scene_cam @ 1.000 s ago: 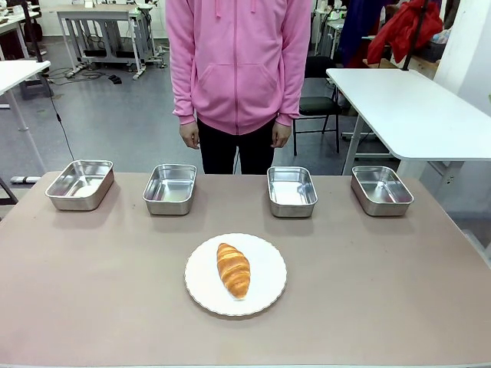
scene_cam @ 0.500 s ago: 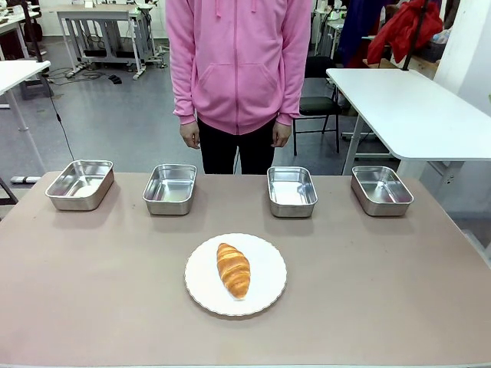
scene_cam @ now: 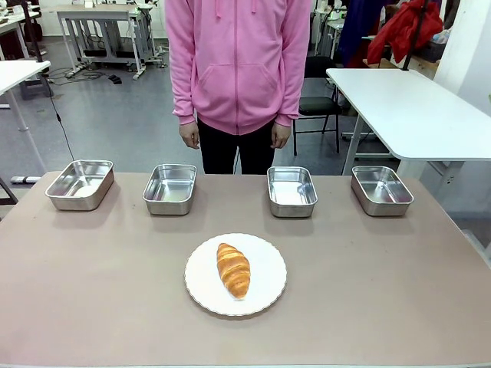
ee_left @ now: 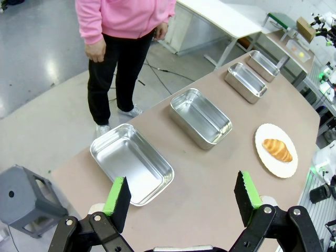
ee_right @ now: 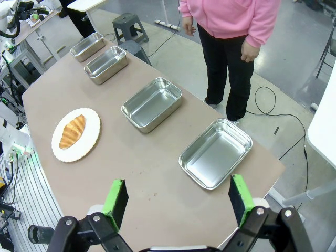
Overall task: Place the bread in the container.
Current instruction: Place the Butter Roll into the Airtight Container indicated by the human.
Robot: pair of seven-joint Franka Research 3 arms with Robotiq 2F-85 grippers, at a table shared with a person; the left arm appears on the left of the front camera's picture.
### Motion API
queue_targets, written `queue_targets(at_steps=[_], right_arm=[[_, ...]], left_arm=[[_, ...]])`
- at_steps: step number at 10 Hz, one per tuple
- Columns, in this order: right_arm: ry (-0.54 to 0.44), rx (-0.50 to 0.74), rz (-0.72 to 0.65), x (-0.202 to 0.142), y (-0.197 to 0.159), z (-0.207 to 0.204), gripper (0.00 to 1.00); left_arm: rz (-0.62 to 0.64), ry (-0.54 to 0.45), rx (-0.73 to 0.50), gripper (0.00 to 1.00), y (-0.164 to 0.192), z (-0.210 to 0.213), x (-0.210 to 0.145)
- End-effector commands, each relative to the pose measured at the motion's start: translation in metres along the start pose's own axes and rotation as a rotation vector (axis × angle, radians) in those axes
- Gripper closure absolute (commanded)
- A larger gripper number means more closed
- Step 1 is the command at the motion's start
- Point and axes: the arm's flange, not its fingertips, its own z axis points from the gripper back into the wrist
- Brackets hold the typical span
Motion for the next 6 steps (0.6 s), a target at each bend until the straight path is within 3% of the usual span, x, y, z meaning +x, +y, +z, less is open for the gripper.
queue_targets(at_steps=[1, 6], right_arm=[[-0.004, 0.002, 0.005, 0.0018, 0.0014, 0.0001, 0.00], [-0.004, 0.002, 0.005, 0.0018, 0.0014, 0.0001, 0.00]], left_arm=[[-0.008, -0.012, -0.010, 0.00, -0.0010, 0.0015, 0.0004], [-0.008, -0.012, -0.010, 0.00, -0.0010, 0.0015, 0.0004]])
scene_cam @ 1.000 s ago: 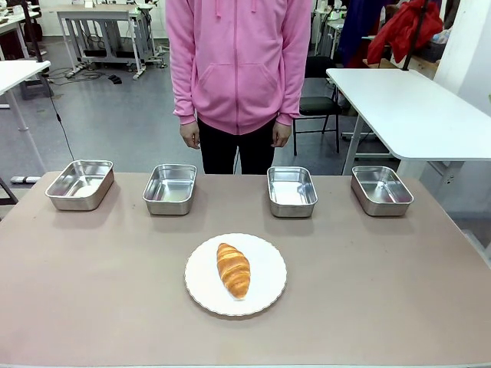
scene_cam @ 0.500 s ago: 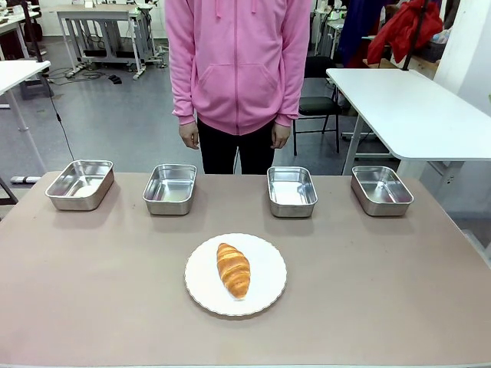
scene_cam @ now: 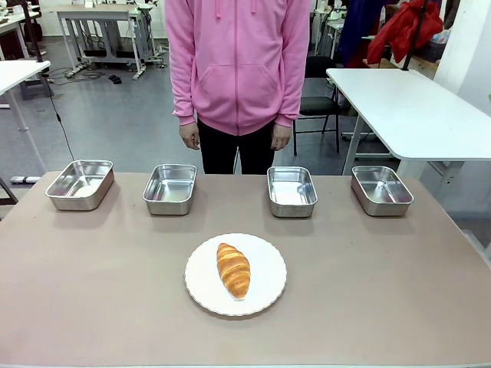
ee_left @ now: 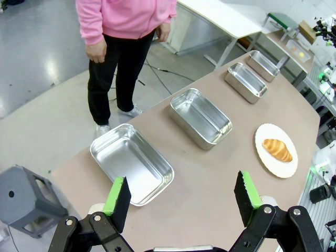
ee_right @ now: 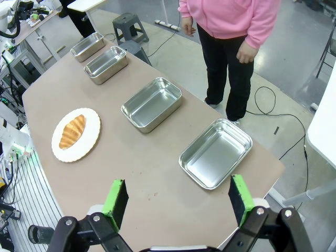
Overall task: Place the bread in the container.
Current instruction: Place the Butter Roll into the Airtight Container indicated by the human.
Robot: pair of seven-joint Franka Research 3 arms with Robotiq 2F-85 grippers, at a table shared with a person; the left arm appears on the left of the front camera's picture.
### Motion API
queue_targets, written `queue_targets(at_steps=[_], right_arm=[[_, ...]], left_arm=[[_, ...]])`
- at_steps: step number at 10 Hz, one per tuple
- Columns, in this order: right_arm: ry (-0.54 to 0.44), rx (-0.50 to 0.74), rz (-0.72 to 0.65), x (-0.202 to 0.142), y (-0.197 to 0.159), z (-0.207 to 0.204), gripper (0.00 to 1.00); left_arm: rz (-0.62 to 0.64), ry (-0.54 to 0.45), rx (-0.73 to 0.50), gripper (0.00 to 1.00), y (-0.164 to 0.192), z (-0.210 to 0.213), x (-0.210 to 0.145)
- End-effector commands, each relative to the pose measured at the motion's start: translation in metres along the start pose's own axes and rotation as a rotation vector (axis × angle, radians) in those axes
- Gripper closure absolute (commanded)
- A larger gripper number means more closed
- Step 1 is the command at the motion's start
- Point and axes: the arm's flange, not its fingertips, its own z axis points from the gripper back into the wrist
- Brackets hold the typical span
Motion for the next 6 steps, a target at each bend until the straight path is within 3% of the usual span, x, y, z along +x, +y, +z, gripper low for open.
queue_targets(at_steps=[1, 6], right_arm=[[-0.004, 0.002, 0.005, 0.0018, 0.0014, 0.0001, 0.00], [-0.004, 0.002, 0.005, 0.0018, 0.0014, 0.0001, 0.00]], left_arm=[[-0.008, -0.012, -0.010, 0.00, -0.0010, 0.0015, 0.0004], [-0.008, -0.012, -0.010, 0.00, -0.0010, 0.0015, 0.0004]])
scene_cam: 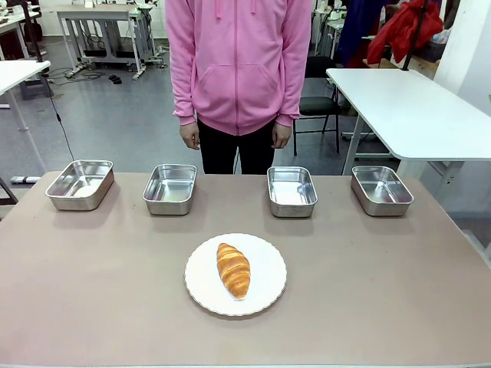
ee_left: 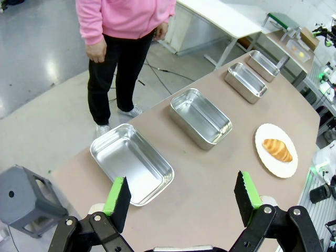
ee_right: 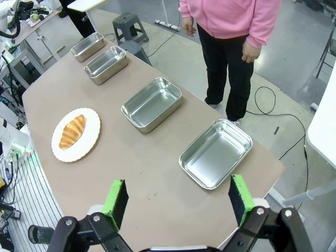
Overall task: Place the bread in the container.
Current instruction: Place the Butter Roll into the Airtight Container indicated by the human.
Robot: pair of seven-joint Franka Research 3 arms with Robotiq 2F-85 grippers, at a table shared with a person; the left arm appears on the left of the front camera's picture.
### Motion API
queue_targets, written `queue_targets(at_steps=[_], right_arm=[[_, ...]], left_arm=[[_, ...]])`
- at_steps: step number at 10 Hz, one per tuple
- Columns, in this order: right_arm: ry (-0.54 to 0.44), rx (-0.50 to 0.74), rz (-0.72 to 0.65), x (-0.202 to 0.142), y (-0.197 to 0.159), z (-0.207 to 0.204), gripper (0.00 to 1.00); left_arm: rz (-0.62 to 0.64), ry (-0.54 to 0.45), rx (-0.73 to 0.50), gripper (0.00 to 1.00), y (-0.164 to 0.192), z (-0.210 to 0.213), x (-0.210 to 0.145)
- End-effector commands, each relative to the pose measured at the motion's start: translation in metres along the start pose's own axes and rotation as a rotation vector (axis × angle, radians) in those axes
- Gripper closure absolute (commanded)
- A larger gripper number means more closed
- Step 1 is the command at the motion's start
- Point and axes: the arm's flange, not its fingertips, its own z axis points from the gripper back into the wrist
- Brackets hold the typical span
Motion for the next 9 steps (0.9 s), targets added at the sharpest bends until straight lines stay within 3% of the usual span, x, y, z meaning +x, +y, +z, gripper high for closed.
queue_targets(at_steps=[1, 9], right_arm=[[-0.004, 0.002, 0.005, 0.0018, 0.0014, 0.0001, 0.00], [-0.004, 0.002, 0.005, 0.0018, 0.0014, 0.0001, 0.00]], left_arm=[[-0.008, -0.012, -0.010, 0.00, -0.0010, 0.0015, 0.0004], [-0.008, -0.012, -0.010, 0.00, -0.0010, 0.0015, 0.0004]])
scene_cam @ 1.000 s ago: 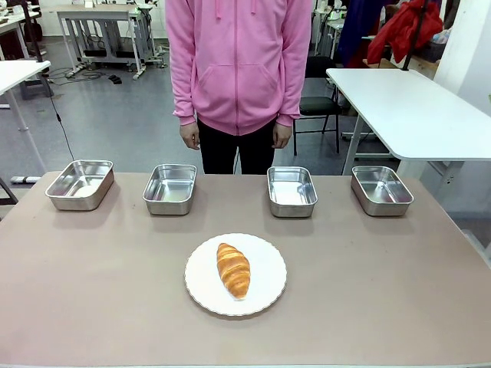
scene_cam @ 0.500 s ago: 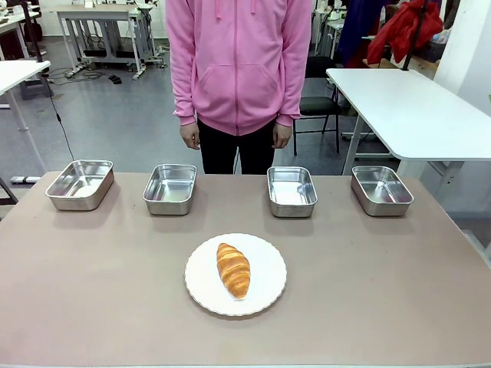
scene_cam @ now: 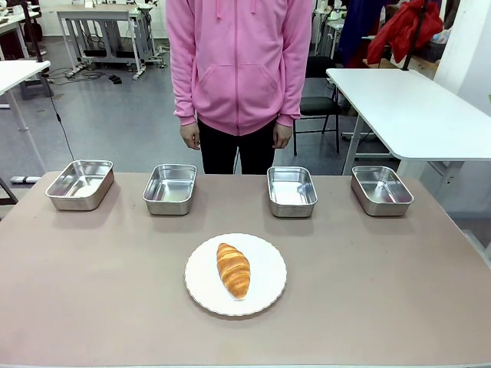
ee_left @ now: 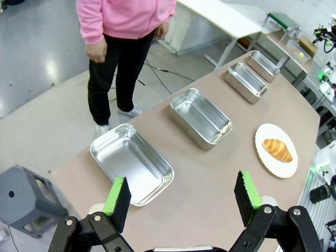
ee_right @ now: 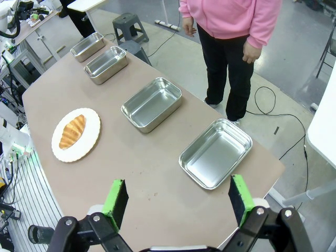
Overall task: Place the bread in the container.
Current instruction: Place the Butter Roll into the Airtight Container indicated by the human.
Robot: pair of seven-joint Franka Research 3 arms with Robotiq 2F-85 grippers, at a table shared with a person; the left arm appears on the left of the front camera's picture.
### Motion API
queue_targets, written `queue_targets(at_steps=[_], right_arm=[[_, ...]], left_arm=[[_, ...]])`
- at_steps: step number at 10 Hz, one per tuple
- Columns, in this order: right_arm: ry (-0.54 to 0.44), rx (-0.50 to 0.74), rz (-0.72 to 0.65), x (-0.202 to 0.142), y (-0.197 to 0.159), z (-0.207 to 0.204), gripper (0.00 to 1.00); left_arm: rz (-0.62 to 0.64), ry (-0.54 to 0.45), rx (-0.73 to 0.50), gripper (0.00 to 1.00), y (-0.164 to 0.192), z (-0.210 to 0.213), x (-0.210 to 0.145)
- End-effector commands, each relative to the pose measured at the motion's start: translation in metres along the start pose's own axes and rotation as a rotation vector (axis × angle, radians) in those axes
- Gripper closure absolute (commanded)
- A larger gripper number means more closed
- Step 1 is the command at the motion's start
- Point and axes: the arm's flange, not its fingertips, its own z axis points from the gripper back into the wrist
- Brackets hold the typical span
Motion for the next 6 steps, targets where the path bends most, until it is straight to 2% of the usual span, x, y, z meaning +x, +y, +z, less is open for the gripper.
queue_targets(at_steps=[1, 6], right_arm=[[-0.004, 0.002, 0.005, 0.0018, 0.0014, 0.0001, 0.00], [-0.004, 0.002, 0.005, 0.0018, 0.0014, 0.0001, 0.00]], left_arm=[[-0.008, -0.012, -0.010, 0.00, -0.0010, 0.0015, 0.0004], [-0.008, -0.012, -0.010, 0.00, -0.0010, 0.0015, 0.0004]])
